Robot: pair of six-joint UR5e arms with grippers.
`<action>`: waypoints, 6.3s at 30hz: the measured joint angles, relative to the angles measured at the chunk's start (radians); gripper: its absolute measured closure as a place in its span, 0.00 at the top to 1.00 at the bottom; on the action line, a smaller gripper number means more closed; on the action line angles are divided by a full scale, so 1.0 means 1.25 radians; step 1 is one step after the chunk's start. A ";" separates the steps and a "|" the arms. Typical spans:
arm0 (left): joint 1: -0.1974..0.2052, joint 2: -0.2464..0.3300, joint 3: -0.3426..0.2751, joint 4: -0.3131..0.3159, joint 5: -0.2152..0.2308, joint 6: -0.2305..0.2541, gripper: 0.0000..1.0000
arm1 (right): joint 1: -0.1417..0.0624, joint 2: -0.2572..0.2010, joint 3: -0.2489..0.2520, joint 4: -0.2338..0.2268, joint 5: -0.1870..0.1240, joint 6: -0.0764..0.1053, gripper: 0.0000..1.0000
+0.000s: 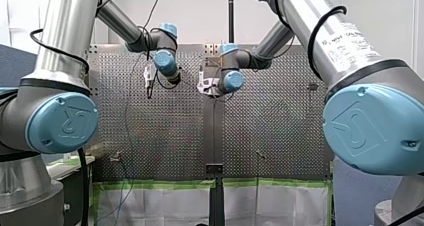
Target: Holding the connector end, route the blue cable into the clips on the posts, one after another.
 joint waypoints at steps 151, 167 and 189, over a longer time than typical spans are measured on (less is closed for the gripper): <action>-0.417 -0.754 0.299 0.452 -0.193 -0.015 0.00 | -0.405 0.298 0.502 -0.758 -0.159 -0.107 0.00; -0.411 -0.781 0.380 0.426 -0.189 -0.014 0.00 | -0.444 0.303 0.435 -0.671 -0.240 -0.159 0.00; -0.378 -0.787 0.446 0.371 -0.170 -0.014 0.00 | -0.523 0.258 0.420 -0.554 -0.423 -0.188 0.00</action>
